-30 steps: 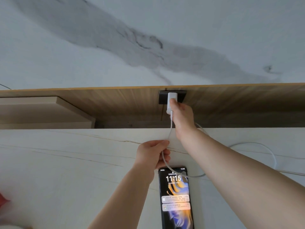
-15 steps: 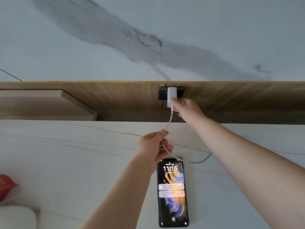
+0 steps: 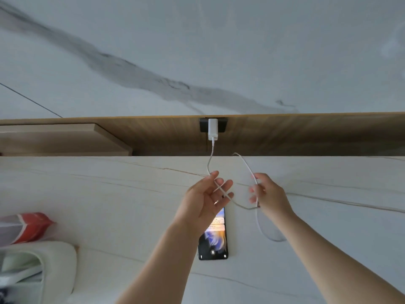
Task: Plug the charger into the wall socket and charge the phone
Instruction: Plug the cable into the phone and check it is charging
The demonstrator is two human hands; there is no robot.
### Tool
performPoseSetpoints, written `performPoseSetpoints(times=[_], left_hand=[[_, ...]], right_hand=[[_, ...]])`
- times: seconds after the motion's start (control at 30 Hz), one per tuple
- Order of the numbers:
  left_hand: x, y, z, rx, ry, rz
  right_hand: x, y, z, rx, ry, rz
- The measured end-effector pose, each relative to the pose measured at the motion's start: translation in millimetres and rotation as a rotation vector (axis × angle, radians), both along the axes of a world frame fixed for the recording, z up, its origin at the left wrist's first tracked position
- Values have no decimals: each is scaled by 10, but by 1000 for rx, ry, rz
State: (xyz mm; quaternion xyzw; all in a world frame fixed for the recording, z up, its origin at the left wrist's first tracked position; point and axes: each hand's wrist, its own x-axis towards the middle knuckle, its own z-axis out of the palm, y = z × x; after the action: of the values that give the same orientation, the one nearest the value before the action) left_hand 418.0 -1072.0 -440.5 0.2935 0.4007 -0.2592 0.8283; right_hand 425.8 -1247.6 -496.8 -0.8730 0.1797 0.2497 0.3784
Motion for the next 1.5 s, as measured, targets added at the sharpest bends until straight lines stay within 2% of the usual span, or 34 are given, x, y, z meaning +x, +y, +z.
performPoseSetpoints(times=[0.17, 0.23, 0.33, 0.4, 0.47, 0.53, 0.57, 0.63, 0.73, 0.87, 0.97, 1.0, 1.03, 1.1, 1.13, 1.17, 1.27, 1.33, 1.43, 1.5], left_hand=[[-267, -60, 305, 29, -117, -175], [-376, -77, 406, 75, -113, -157], [-485, -87, 539, 210, -18, -68], [-541, -74, 610, 383, 35, -98], [-613, -65, 664, 690, 14, -302], [-713, -98, 784, 963, -121, -523], [-765, -131, 858, 1023, -205, -602], [-871, -205, 1003, 984, -310, -718], [-1026, -236, 1156, 961, -350, -932], [-1257, -170, 1261, 982, -364, -1122], [-1344, -152, 1306, 1257, -365, -1241], [-1347, -174, 1346, 1298, -407, -1192], [-1328, -212, 1381, 1241, -448, -1085], [-1278, -343, 1509, 858, -407, -838], [-1263, -432, 1589, 680, -372, -769], [-1256, -510, 1641, 581, -355, -745], [-1342, -664, 1620, 658, -392, -781], [-1454, -692, 1515, 734, -377, -748], [-1627, -707, 1379, 723, -323, -777], [-1729, -699, 1291, 729, -288, -867]], right_hand=[[-204, -44, 567, 561, 113, -342], [-296, -86, 743, 739, 156, -456], [-434, -82, 963, 914, 176, -511], [-520, -41, 1090, 950, 167, -485], [-597, 9, 1214, 964, 148, -468], [-664, 59, 1355, 993, 128, -479], [-695, 79, 1424, 1011, 119, -491], [-763, 117, 1563, 1033, 102, -500], [-838, 132, 1773, 961, 63, -498], [-812, 2, 2106, 948, -21, -646], [-813, -120, 2281, 1034, 16, -640], [-830, -130, 2310, 1056, 48, -606], [-846, -124, 2330, 1084, 79, -572], [-878, -94, 2325, 1126, 121, -534], [-897, -78, 2309, 1113, 130, -513], [-914, -63, 2297, 1076, 138, -478], [-955, -51, 2259, 914, 152, -343], [-969, -68, 2245, 892, 159, -346], [-889, -138, 2259, 980, 160, -557], [-822, -217, 2247, 1005, 163, -720]])
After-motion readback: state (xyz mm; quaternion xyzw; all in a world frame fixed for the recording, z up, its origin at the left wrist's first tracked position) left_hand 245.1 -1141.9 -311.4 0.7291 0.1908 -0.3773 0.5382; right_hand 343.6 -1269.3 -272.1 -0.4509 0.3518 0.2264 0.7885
